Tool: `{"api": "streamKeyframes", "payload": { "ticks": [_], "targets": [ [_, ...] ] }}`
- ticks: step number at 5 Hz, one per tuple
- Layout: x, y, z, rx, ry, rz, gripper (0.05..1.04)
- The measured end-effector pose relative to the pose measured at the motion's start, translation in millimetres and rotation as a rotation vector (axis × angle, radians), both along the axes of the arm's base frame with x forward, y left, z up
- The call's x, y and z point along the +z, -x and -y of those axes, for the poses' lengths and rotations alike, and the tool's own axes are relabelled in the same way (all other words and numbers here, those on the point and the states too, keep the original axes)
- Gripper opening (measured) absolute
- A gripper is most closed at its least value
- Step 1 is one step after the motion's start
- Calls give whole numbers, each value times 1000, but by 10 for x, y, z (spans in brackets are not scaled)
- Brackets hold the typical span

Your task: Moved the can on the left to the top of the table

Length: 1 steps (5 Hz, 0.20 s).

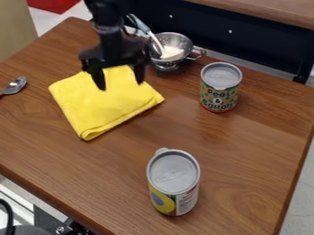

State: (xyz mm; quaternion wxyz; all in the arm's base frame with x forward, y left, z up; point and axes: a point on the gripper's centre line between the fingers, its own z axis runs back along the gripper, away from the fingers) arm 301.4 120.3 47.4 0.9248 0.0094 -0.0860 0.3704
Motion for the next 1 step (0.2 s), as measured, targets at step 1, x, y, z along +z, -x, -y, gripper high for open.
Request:
{"api": "streamKeyframes", "payload": {
  "ticks": [1],
  "targets": [
    [86,-30,-244,70,25,6,999]
  ]
}}
